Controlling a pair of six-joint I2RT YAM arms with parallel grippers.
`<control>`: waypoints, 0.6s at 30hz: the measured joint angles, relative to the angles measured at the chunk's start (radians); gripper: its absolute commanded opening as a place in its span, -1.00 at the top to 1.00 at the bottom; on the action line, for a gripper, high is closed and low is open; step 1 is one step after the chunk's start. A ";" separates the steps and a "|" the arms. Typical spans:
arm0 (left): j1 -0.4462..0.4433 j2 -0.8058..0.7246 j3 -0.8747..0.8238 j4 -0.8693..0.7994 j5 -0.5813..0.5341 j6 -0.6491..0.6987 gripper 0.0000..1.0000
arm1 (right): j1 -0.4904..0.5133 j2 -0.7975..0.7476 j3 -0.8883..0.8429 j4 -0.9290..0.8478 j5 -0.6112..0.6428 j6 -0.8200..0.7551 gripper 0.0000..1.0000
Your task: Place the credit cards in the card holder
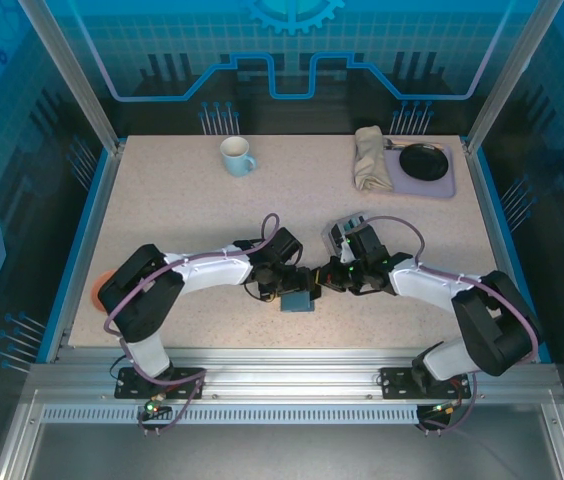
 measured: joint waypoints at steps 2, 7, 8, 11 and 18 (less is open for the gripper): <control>0.001 0.000 0.000 0.002 0.003 0.000 -0.71 | 0.000 0.000 0.000 0.004 -0.010 0.006 0.93; 0.006 -0.003 -0.011 0.018 0.013 -0.002 -0.77 | -0.001 -0.002 0.000 0.007 -0.013 0.022 0.93; 0.006 -0.008 -0.015 0.024 0.014 -0.005 -0.77 | -0.001 -0.005 0.000 0.007 -0.013 0.025 0.94; 0.010 -0.023 -0.035 0.047 0.018 -0.016 -0.77 | -0.003 -0.012 0.000 0.007 -0.016 0.029 0.93; 0.020 -0.028 -0.045 0.062 0.040 -0.018 -0.75 | -0.015 -0.018 -0.015 0.041 -0.047 0.045 0.95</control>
